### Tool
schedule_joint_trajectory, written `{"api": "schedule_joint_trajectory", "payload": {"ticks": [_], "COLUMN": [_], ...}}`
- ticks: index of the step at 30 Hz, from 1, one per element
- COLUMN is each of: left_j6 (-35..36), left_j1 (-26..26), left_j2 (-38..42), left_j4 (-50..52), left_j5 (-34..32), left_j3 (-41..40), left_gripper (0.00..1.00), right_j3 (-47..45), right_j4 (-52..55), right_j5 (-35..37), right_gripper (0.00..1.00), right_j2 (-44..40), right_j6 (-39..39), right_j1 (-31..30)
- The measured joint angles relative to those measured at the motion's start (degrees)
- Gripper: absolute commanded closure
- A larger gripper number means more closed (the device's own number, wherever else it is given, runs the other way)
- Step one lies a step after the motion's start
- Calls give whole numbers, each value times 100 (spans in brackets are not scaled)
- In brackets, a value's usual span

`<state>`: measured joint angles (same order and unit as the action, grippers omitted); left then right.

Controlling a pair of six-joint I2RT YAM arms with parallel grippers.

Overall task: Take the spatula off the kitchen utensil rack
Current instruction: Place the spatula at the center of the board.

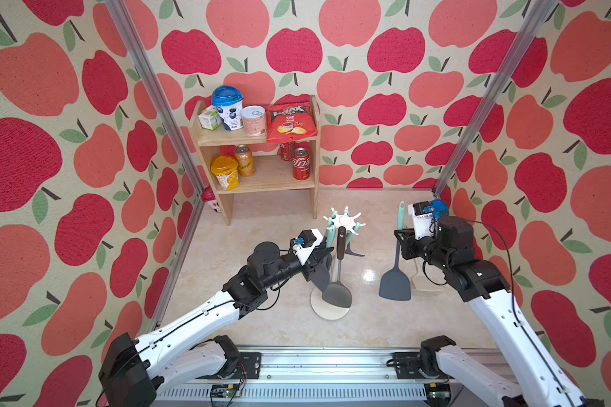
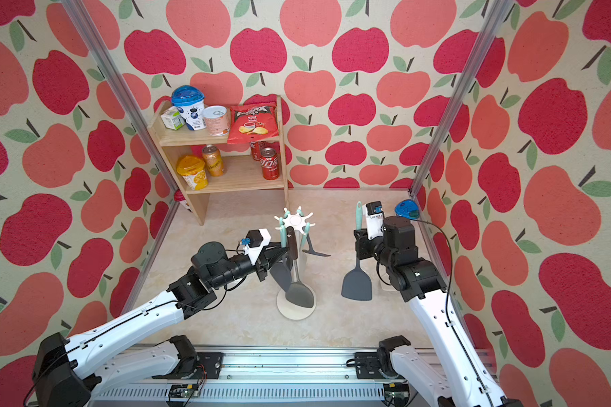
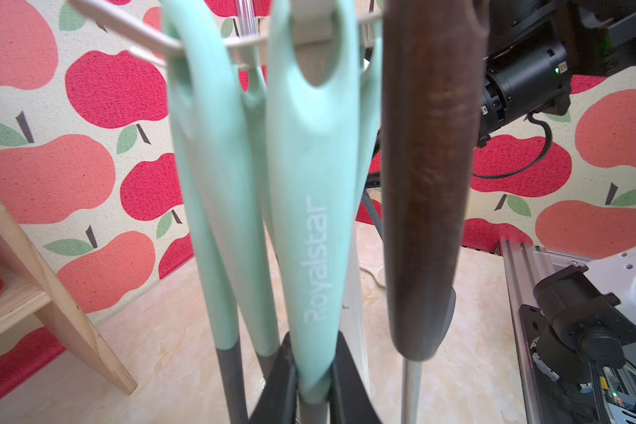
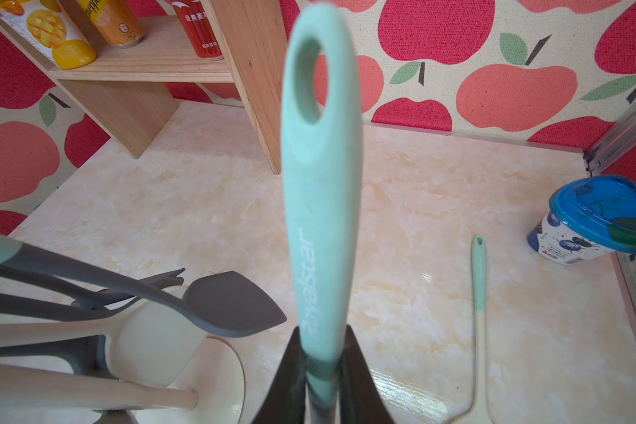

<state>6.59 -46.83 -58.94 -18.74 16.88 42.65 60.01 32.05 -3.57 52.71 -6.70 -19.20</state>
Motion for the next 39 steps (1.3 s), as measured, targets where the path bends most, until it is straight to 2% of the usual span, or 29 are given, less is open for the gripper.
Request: {"api": "schedule_joint_trajectory", "payload": {"ticks": [8, 23, 39], "left_j6": [0, 2, 35], "left_j1": [0, 0, -2], "left_j2": [0, 35, 151], "left_j4": [4, 44, 157], "left_j5": [0, 2, 7], "left_j3": [4, 2, -35], "left_gripper": [100, 100, 100], "right_j3": [133, 442, 758], "right_j4": [127, 144, -238], "right_j5": [-136, 507, 474], "right_gripper": [100, 100, 100], "right_j2": [422, 1329, 2540], "right_j6": [4, 289, 664], "right_j1": [260, 409, 551]}}
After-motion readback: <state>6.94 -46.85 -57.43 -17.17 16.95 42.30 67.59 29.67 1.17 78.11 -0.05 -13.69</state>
